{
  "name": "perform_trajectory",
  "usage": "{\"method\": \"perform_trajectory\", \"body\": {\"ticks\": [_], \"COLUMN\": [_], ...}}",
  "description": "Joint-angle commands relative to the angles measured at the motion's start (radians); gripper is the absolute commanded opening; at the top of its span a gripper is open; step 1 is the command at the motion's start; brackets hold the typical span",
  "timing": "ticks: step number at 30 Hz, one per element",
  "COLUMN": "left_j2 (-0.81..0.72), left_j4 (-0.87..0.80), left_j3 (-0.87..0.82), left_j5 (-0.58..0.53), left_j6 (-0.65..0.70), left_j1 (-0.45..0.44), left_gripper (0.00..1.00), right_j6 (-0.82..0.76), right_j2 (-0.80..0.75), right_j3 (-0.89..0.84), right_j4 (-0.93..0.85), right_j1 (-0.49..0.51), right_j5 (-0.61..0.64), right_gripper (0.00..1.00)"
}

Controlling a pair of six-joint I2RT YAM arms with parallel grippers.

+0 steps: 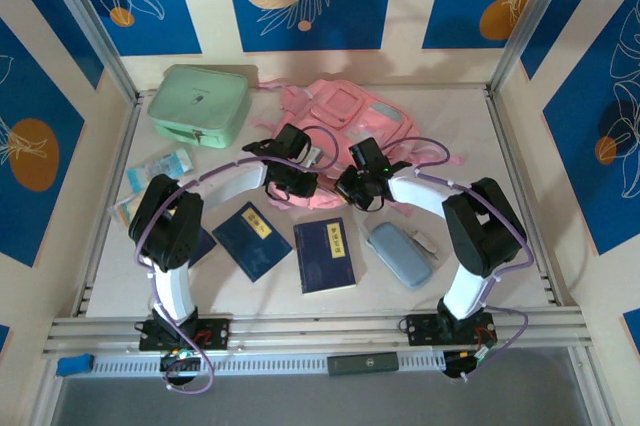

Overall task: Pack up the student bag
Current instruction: Unzip the student bag at the center of the table.

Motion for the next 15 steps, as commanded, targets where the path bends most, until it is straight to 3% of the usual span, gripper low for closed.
{"method": "perform_trajectory", "body": {"ticks": [1,9,15], "left_j2": [-0.075,-0.181,-0.199], "left_j4": [-0.060,-0.071,-0.062], "left_j3": [-0.005,-0.149,-0.184], "left_j5": [-0.084,-0.125,-0.056], "left_j6": [0.036,0.054,0.038], "left_j1": [0.020,0.028,0.028], "left_gripper": [0.00,0.00,0.00], "right_j6": [-0.119,-0.317,-0.438], "right_j2": [-0.063,-0.087,-0.042], "right_j3": [-0.005,0.044,0.153], "right_j4": [-0.063,-0.127,-0.226], "right_j1": [-0.041,-0.225,-0.297], "right_j5": [0.004,-0.133,-0.170], "right_gripper": [0.00,0.00,0.00]}}
